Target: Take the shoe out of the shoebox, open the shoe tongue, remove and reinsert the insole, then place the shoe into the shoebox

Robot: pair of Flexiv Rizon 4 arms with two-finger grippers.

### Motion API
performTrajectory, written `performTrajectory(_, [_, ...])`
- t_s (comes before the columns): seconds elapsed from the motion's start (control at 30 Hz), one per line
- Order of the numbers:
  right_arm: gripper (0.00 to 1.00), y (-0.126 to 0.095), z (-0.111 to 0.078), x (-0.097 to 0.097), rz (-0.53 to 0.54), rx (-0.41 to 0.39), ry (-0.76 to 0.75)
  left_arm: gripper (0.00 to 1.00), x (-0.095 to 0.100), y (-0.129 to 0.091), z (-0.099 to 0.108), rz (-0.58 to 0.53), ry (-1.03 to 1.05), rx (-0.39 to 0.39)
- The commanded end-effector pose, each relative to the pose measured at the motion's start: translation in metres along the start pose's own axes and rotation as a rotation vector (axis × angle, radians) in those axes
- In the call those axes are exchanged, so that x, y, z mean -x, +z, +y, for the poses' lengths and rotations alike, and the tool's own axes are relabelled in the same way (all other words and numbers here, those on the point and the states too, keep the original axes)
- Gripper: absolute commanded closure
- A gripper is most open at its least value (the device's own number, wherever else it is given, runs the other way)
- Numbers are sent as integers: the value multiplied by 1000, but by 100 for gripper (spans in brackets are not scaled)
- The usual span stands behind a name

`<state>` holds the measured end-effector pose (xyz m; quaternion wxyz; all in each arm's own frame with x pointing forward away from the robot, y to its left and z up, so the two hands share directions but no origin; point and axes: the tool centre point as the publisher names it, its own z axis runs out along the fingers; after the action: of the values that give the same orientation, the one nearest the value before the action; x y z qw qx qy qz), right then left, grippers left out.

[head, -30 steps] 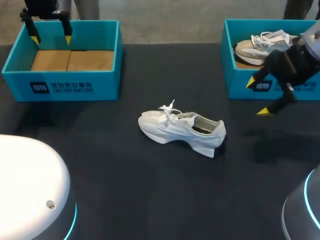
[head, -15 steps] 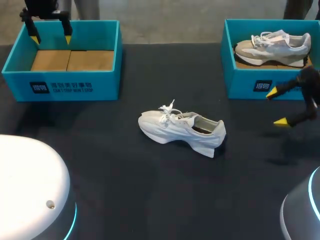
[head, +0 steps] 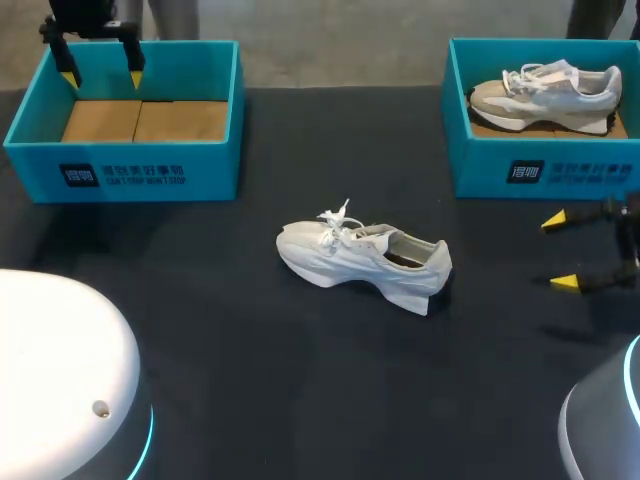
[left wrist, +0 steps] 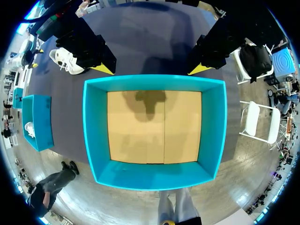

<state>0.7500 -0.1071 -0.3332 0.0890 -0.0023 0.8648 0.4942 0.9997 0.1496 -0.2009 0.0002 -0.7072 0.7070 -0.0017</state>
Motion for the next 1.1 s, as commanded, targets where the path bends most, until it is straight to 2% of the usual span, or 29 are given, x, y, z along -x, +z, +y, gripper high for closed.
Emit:
performTrajectory(0.03, [0,8,-9,-4,-7,10,7,0,0,0,0,-1,0,1])
performTrajectory(0.4, [0,28,-22,-13,49,67,14,0,0,0,0,-1,0,1])
performTrajectory(1.1, [0,28,-26,-11,46,83,19,0,0,0,0,-1,0,1])
